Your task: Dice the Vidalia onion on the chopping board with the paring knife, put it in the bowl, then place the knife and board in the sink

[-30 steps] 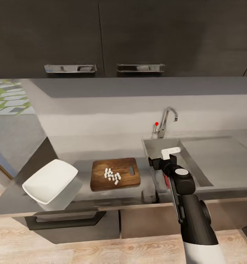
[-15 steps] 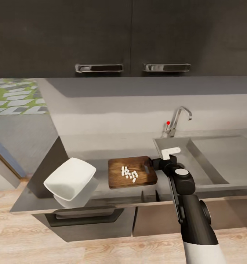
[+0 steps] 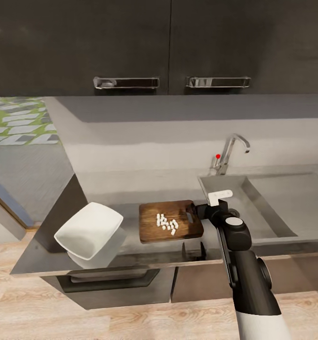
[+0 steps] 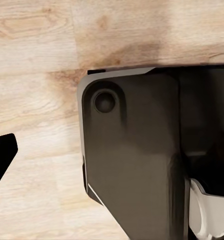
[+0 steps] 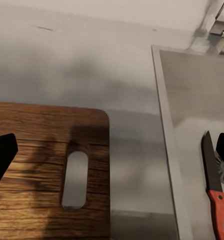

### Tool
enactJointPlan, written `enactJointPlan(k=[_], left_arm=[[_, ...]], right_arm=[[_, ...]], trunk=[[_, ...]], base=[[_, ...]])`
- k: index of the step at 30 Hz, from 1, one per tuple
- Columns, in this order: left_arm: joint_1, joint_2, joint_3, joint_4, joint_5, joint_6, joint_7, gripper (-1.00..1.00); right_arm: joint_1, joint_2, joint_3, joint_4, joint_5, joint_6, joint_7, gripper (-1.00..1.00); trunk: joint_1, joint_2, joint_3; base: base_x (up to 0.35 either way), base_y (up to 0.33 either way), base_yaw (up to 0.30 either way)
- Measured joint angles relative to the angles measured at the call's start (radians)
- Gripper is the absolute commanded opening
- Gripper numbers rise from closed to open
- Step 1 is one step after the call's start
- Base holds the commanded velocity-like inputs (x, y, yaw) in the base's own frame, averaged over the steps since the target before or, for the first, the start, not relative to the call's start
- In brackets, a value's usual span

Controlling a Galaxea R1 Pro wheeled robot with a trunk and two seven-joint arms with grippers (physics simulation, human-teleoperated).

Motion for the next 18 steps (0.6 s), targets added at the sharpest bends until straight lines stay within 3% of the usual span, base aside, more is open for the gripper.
enactJointPlan(k=[18], left_arm=[[0.0,-0.001,0.0,0.009,0.0,-0.001,0.0,1.0]], right_arm=[[0.0,0.0,0.0,0.0,-0.001,0.0,0.0,1.0]], trunk=[[0.0,0.0,-0.029]], base=[[0.033,-0.023,0.0]])
